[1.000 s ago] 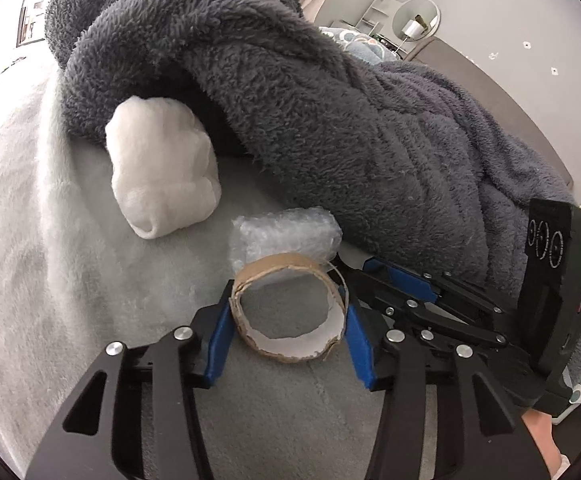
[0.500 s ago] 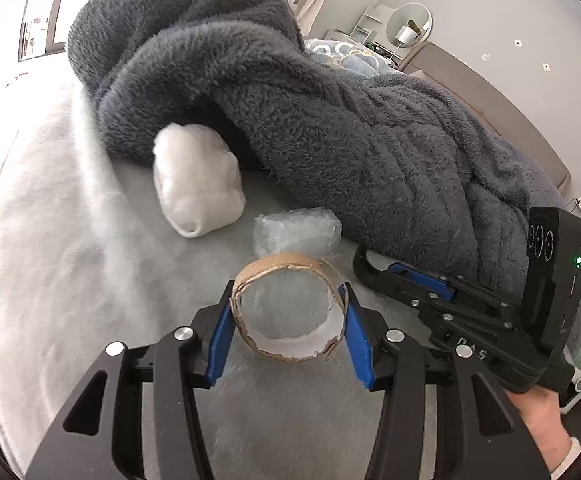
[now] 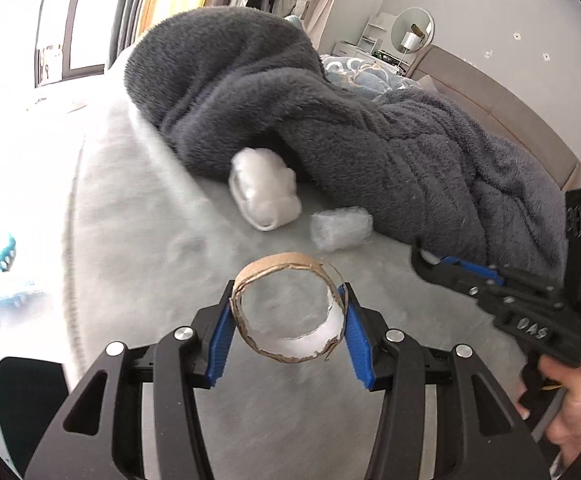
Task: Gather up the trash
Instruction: 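Carry both items to the bin and open the left tool to drop the tape roll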
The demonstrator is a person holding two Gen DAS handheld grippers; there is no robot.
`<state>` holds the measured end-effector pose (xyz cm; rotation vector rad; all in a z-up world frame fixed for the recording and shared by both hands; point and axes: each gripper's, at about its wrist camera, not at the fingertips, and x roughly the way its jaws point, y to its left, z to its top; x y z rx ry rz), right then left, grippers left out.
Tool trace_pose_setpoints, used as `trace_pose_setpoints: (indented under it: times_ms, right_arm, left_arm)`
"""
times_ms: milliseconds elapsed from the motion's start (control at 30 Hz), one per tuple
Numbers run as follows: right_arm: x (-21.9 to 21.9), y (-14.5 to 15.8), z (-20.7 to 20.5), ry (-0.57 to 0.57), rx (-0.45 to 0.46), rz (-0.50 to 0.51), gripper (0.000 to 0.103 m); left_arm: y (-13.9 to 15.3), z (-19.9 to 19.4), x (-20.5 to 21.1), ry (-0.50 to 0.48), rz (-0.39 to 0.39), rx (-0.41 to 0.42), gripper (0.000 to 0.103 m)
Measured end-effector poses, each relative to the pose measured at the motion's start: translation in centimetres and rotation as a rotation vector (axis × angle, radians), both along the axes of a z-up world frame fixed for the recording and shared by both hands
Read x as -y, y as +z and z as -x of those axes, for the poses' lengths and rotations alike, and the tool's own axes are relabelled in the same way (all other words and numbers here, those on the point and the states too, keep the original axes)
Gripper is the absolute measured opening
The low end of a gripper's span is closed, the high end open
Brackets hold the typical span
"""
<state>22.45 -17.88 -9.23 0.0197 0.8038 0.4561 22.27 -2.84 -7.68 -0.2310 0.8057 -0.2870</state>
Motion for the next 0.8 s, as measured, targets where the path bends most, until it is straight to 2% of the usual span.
trace_pose_setpoints:
  times_ms: [367,800]
  right_arm:
    - [-6.0,3.0,2.7,0.046,0.026,-0.056,0.019]
    - [-16.3,6.1,4.1,0.202,0.057,-0.049,0.019]
  left_arm:
    - [-0.3,3.3,-5.3,0.027,-0.100,0.006,0.052]
    - [-2.3,5.2,-14.0,0.161,-0.096,-0.066,0.052]
